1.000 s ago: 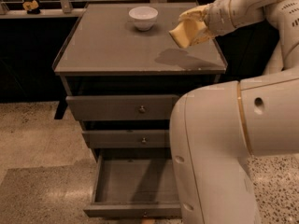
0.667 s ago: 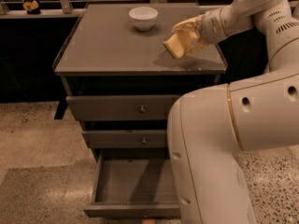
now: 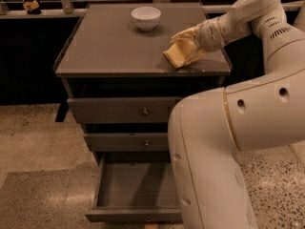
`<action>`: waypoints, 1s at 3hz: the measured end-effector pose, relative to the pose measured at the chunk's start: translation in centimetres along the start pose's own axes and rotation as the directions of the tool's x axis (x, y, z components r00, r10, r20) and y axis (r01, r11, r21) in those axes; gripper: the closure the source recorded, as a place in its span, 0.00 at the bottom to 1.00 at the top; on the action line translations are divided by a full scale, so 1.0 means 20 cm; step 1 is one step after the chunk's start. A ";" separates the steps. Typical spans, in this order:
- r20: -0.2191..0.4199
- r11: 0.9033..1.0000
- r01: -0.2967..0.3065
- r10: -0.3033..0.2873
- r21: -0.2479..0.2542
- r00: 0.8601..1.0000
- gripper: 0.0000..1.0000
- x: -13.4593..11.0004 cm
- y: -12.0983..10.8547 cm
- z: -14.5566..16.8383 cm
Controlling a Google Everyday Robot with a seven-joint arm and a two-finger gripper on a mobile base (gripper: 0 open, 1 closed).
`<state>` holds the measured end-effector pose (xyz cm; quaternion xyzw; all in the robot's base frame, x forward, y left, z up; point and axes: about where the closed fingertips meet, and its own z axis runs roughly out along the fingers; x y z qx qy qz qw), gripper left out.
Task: Pick sponge from bottom drawer and place on counter
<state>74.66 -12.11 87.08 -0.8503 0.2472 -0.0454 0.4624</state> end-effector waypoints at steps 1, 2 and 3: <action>0.000 1.000 0.000 0.000 0.000 1.000 0.81 0.00 0.00 0.00; 0.000 1.000 0.000 0.000 0.000 1.000 0.58 0.00 0.00 0.00; 0.000 1.000 0.000 0.000 0.000 1.000 0.35 0.00 0.00 0.00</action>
Offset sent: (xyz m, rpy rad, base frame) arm 0.0000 0.0000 0.0000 0.0000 0.0000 0.0000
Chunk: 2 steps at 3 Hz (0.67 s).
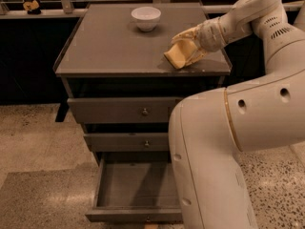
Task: Pick sponge from bottom drawer and place on counter
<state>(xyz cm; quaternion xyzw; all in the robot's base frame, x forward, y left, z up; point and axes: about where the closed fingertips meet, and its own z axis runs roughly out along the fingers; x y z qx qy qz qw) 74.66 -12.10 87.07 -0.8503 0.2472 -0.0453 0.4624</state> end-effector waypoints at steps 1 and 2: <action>0.000 1.000 0.000 0.000 0.000 1.000 0.12 0.00 0.00 0.00; 0.000 1.000 0.000 0.000 0.000 1.000 0.00 0.00 0.00 0.00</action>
Offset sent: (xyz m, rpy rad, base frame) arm 0.0000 0.0000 0.0000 0.0000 0.0000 0.0000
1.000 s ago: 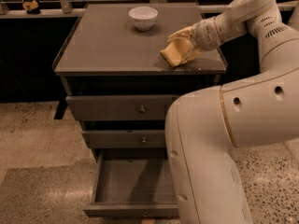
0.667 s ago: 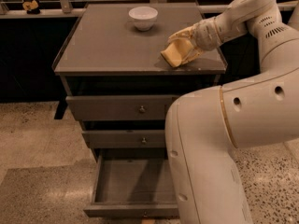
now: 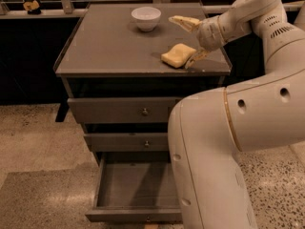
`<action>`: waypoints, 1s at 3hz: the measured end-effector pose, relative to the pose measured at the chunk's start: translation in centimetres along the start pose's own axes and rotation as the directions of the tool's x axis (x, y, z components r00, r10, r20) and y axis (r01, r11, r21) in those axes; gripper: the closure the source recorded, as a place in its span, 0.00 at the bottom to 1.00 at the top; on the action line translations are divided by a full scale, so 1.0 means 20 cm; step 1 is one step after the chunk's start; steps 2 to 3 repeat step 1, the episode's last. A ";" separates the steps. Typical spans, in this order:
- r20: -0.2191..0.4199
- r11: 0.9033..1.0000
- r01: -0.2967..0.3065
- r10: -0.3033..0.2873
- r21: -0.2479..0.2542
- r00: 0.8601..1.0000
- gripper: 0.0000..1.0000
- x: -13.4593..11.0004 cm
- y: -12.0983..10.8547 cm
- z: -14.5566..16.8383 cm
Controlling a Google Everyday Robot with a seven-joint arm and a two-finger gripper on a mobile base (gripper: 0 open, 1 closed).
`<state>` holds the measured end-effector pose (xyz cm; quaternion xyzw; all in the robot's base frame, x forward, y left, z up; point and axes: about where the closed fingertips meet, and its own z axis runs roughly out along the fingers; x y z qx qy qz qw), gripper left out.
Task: Pick sponge from bottom drawer and place on counter
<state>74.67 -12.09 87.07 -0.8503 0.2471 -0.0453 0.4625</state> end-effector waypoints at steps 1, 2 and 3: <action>0.000 1.000 0.000 0.000 0.000 1.000 0.00 0.00 0.00 0.00; 0.000 1.000 0.000 0.000 0.000 1.000 0.00 0.00 0.00 0.00; 0.000 1.000 0.000 0.000 0.000 1.000 0.00 0.00 0.00 0.00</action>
Offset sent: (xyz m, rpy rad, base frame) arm 0.0000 0.0000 0.0000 0.0000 0.0000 0.0000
